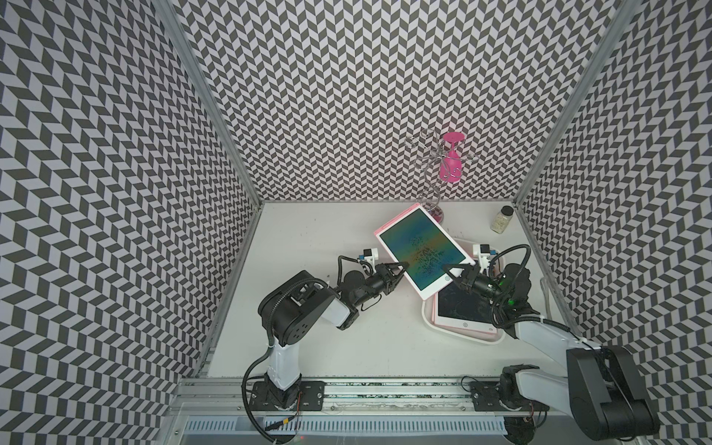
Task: Take out the writing tablet from the storage box
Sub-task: Pick up the writing tablet from the storage box.
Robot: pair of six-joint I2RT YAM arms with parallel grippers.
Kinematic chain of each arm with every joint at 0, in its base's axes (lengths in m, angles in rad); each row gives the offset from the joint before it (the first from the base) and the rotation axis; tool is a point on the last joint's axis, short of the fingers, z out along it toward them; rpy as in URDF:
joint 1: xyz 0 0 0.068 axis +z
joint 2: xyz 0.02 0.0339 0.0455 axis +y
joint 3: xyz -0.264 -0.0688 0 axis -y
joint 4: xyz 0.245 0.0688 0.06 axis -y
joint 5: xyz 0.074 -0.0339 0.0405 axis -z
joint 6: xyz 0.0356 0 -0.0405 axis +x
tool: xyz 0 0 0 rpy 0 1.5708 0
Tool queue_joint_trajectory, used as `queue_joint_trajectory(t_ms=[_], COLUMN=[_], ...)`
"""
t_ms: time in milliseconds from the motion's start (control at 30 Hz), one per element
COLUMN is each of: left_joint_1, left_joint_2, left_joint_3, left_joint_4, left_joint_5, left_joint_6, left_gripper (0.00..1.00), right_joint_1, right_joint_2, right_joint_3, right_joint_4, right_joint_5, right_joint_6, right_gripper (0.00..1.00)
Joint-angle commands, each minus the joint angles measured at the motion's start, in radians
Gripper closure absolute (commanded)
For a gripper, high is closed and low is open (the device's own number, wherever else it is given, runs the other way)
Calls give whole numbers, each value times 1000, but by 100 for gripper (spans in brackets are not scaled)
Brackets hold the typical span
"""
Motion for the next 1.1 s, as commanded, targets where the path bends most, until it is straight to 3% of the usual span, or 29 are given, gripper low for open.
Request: queue_joint_trajectory(t_ms=[0,200,467,600,767,933,1067], left_joint_1=[17,102,259,343,417,486,537], left_joint_2=[-63,-113,-257,-354,-429,-367,-256], left_joint_3=[-21,-96,-199,-145,-48,60,181], left_joint_4=[50,50,-114,-371,-617,-673,-717], left_joint_5=[33,87,145,119,8,19,135], left_joint_6=[35,82,284,485,681,776,840], left_gripper=[69,64,60,57,51,48,47], right_joint_1=[-1,-12,-22,-23,-23,-23,-22], right_joint_2=[10,40,85,121,171,207,211], right_joint_3=[37,80,139,167,199,217,235], right_joint_4=[48,35,2,-7,-15,13,-7], right_joint_5=[-19,-128,-203,-230,-235,-251,-278], right_joint_6=[-70,-109,-132,-141,-162,-152,-165], right_gripper=[93,96,97,98,98,98,98])
